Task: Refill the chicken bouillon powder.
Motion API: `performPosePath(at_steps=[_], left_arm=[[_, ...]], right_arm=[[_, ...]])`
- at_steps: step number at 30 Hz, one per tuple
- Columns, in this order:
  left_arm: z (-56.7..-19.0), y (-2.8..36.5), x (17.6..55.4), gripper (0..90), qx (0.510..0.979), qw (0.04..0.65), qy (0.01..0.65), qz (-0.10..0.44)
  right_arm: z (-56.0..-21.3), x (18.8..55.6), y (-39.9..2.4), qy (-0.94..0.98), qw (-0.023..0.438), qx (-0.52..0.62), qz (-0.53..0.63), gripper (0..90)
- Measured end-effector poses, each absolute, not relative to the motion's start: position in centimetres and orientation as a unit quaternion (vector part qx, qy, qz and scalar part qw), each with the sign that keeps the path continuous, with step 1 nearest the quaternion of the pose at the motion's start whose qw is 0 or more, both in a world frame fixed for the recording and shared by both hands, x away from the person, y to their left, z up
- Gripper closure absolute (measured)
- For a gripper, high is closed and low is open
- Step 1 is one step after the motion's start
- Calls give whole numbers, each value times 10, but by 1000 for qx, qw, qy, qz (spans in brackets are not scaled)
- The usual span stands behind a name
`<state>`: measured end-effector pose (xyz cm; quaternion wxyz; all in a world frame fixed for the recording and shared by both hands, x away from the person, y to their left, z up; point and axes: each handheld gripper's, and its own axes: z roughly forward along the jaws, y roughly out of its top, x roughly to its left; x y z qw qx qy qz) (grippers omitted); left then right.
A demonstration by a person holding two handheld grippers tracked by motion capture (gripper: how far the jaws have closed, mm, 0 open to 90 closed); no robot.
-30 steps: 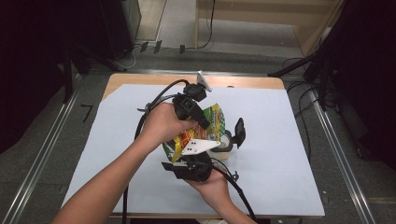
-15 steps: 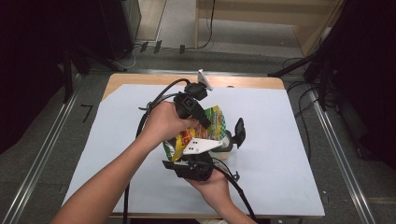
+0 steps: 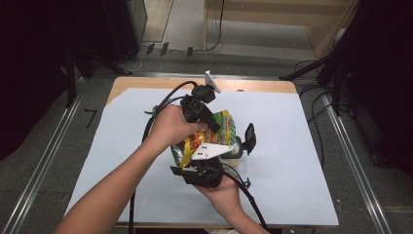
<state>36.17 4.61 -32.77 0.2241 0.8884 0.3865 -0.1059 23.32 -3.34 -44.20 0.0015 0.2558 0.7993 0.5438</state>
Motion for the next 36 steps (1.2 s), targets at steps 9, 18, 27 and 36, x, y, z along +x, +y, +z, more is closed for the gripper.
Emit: performPosePath(at_steps=[9,18,27,36], left_arm=[[-325,47,362,831,890,232,379,-105],[-320,46,360,838,892,231,378,-93],[-322,46,361,834,892,227,380,-92],[-324,46,362,837,889,227,386,-96]], right_arm=[[-442,236,-34,800,9,256,543,716],[-442,237,-33,801,13,253,542,717],[-441,237,-33,799,6,255,545,716],[-441,237,-34,800,5,255,543,715]])
